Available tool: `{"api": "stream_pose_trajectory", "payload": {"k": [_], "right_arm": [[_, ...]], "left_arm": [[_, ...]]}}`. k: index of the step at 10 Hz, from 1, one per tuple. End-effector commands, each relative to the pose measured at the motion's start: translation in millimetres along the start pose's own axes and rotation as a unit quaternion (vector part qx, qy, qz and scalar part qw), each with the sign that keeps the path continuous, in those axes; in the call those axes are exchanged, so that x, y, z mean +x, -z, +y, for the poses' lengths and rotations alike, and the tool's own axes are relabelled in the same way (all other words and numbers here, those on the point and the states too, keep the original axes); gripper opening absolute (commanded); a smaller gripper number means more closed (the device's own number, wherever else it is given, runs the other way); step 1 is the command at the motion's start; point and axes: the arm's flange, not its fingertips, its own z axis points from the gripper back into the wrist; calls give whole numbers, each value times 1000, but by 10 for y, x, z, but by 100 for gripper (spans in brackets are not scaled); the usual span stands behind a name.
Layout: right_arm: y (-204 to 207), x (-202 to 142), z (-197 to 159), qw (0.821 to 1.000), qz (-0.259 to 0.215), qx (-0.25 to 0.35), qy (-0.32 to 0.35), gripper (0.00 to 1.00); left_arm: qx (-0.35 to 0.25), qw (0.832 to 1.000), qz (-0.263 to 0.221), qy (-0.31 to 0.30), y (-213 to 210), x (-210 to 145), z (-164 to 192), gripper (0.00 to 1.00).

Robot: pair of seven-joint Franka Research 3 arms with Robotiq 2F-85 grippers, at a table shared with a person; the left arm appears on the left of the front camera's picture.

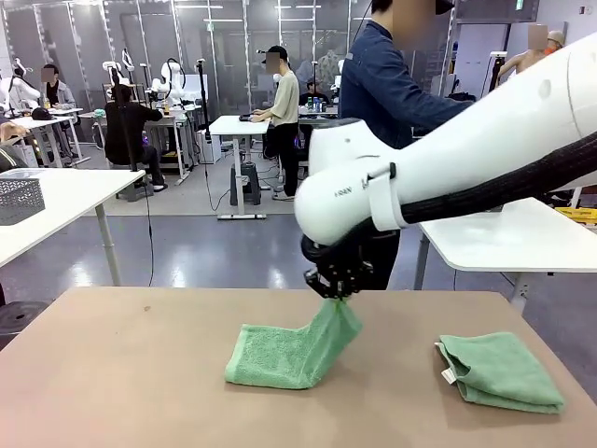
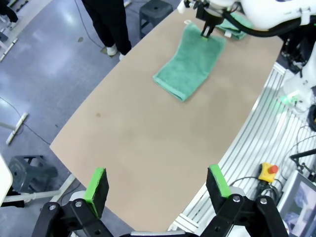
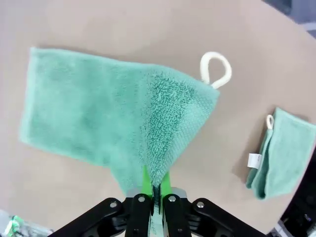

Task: Fold the towels and place them in the basket.
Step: When a person lays out a Towel with hook on the table, fold it in half twice.

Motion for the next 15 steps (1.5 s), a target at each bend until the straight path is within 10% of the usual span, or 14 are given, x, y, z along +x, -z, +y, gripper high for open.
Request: {"api": "stream_pose_trajectory", "payload": {"k": [1, 8, 9, 10, 11, 12, 13, 14, 15], "right_arm": [[105, 176, 364, 999, 10, 24, -23, 0], [546, 570, 1290, 994, 70, 60, -50, 0], [611, 585, 1330, 995, 72, 63, -41, 35], [648, 596, 1350, 994, 71, 67, -42, 35], [663, 581, 1356, 994, 70, 71, -38, 63], [660, 543, 1356, 993, 71, 83, -36, 38], [664, 504, 1371, 993, 69, 94, -30, 91], [660, 474, 1377, 993, 65, 96, -26, 59], [662, 439, 1373, 993, 62, 100, -25, 100]], "left_arm": [[1, 1000, 3, 8, -5, -1, -9, 100], [1, 1000, 3, 8, -5, -1, -9, 100], [1, 1000, 3, 8, -5, -1, -9, 100], [1, 1000, 3, 8, -5, -1, -9, 100], [1, 1000, 3, 8, -5, -1, -9, 100], [1, 1000, 3, 8, -5, -1, -9, 100], [1, 1000, 3, 8, -5, -1, -9, 100], [1, 1000, 3, 8, -5, -1, -9, 100], [1, 1000, 3, 8, -5, -1, -9, 100]]}}
